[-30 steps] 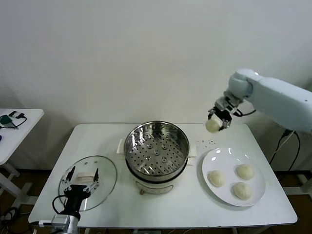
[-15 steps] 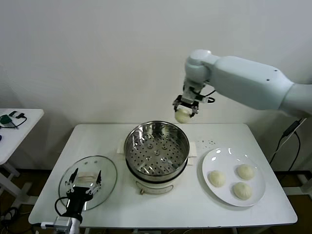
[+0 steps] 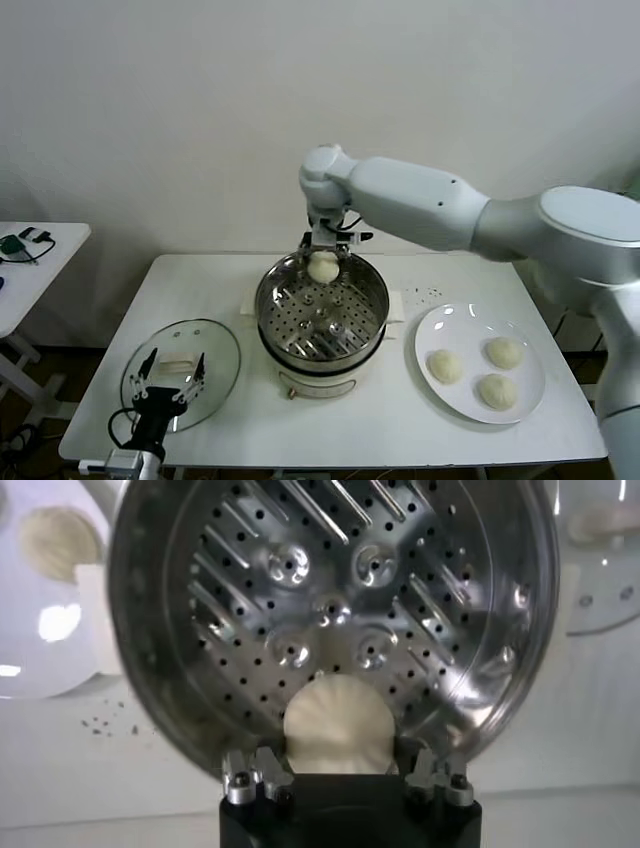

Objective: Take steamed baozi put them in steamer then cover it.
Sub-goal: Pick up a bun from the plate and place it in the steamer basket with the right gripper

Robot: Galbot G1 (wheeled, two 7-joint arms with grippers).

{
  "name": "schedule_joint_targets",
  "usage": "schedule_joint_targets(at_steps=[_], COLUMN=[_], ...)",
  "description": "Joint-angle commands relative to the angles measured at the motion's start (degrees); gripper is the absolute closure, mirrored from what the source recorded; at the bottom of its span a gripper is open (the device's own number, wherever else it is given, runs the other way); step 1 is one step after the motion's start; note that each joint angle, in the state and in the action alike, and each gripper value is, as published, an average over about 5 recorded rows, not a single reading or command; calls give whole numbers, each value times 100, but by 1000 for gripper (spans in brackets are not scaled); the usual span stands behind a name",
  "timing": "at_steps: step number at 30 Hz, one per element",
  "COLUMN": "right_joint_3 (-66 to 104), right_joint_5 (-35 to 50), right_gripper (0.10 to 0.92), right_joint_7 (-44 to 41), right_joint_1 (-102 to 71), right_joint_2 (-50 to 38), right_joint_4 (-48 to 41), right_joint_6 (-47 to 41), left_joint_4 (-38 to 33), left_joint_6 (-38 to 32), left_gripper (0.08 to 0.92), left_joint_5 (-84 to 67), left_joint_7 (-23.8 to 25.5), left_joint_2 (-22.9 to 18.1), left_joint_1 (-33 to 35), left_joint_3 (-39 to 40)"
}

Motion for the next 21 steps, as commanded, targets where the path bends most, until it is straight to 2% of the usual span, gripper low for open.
schedule_joint_targets(at_steps=[1,13,18,21], right_joint_3=[149,170,217,274], right_joint_5=[-529,-650,-665,-660], right_gripper=[330,306,221,205], right_joint_7=[-2,-11,-40,-67], right_joint_1=[-521,-608,-608,-545], right_joint_2=[359,325,269,169], right_joint_4=[-271,-389,-330,-226], right_joint_6=[157,136,131,133], left_joint_4=[2,31,60,56], left_joint_6=[-1,-21,-39,-45], left_gripper=[177,177,177,177], left_joint_5=[-9,-10,-10,-7], left_joint_7=[-1,-3,-3,-4], left_joint_2=[-9,-20,-27,-36], left_joint_1=[15,39,59,73], left_joint_3=[15,19,16,15])
